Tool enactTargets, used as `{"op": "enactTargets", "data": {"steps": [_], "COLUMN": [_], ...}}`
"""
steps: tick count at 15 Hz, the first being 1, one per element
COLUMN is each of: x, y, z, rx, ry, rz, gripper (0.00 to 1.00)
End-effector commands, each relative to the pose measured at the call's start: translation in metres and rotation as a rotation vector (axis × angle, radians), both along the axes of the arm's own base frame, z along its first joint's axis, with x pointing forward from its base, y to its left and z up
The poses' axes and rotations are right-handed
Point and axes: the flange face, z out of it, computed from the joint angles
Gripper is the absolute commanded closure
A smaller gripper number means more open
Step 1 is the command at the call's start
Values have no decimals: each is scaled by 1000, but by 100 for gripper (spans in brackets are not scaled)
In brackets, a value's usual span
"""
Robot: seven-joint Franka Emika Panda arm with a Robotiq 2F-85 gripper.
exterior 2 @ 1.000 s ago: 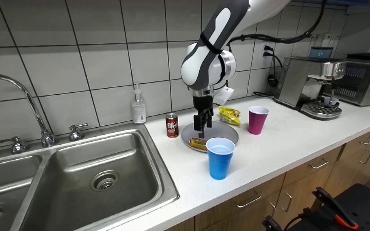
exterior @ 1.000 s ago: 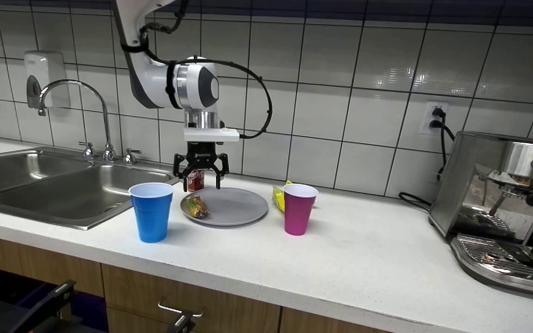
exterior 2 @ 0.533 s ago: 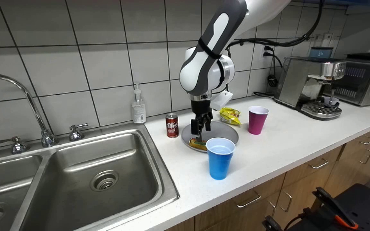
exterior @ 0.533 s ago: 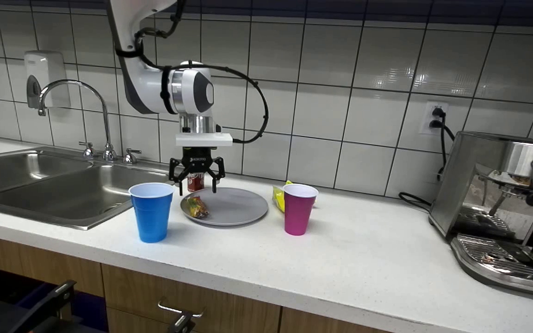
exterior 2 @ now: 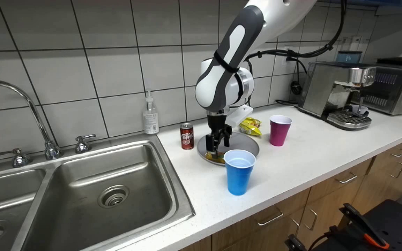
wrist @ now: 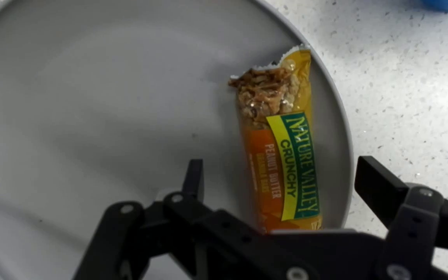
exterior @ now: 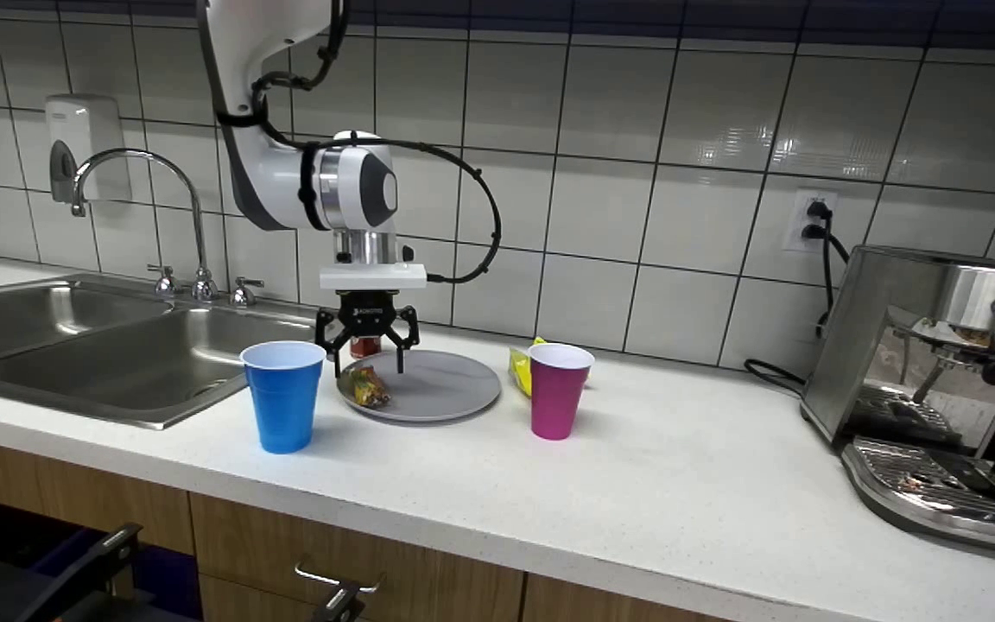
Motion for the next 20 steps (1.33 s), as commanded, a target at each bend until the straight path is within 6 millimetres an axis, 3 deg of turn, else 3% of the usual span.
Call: {"op": "enactTargets", "data": {"steps": [1,10,20], "x": [7,11,14], "y": [-5,-10,-5], "z": [-1,-12,-7], "rx": [-31,-34,-30], "ry": [-25,-33,-44], "rz": [-39,-106,-104], "gripper": [0,0,0]}}
